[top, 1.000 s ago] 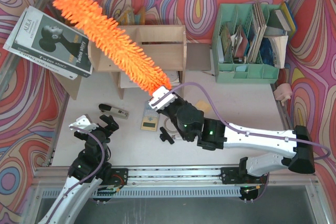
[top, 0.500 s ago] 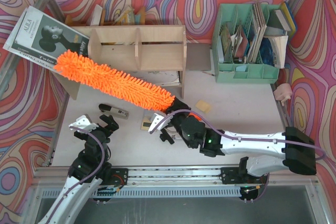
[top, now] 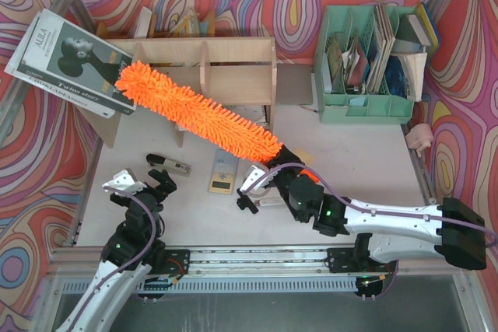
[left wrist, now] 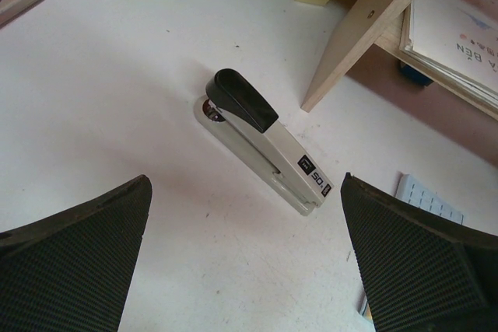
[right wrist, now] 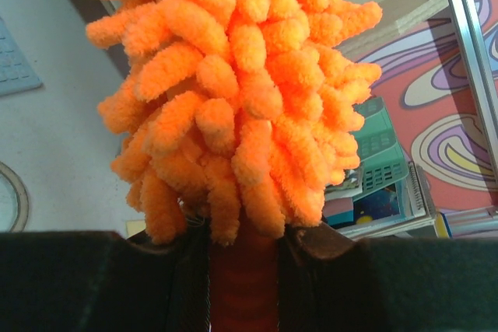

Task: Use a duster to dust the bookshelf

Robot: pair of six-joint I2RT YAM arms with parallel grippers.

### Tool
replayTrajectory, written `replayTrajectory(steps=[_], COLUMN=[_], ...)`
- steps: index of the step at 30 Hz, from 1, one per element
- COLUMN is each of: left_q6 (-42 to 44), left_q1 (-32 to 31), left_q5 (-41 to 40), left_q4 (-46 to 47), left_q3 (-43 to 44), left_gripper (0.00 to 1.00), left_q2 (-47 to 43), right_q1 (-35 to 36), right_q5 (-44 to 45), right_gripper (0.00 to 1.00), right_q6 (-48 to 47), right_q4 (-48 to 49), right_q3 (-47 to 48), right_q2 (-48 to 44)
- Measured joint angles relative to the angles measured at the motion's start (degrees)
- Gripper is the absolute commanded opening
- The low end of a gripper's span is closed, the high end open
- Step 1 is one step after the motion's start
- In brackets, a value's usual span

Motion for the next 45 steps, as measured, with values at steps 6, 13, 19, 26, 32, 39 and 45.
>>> replayTrajectory(steps=[6, 13, 19, 26, 32, 39, 45], left_q6=[0.2, 0.2, 0.2, 0.17, 0.17, 0.17, 0.17], left_q1=[0.0, 0.0, 0.0, 0.0, 0.0, 0.0, 0.0], left_q5=[0.17, 0.2, 0.17, 0.15, 0.15, 0.15, 0.15], left_q4=[0.04, 0.04, 0.04, 0.02, 0.02, 0.02, 0.02], left_q3=[0.0, 0.0, -0.02, -0.04, -0.04, -0.04, -0.04], left_gripper=[0.98, 0.98, 0.98, 0.98, 0.98, 0.98, 0.98], left_q2=[0.35, 0.35, 0.35, 0.02, 0.0, 0.0, 0.0], right_q1=[-0.02, -0.35, -1.68, -2.16, -2.14, 1.57, 6.47], right_q5=[1.44, 2.69, 2.82, 4.37, 5.09, 6.36, 8.17], right_gripper=[0.0, 0.0, 0.0, 0.0, 0.0, 0.0, 0.0], right_q6=[-0.04, 0.31, 2.36, 7.21, 8.83, 10.03, 13.38], right_q4=[-1.92, -6.84, -10.01, -14.27, -17.22, -22.25, -26.25], right_q3=[-0.66, -2.12, -2.64, -2.6, -1.66, -0.85, -0.83], right_q2=[-1.03, -2.49, -0.72, 4.7, 2.69, -1.97, -2.19])
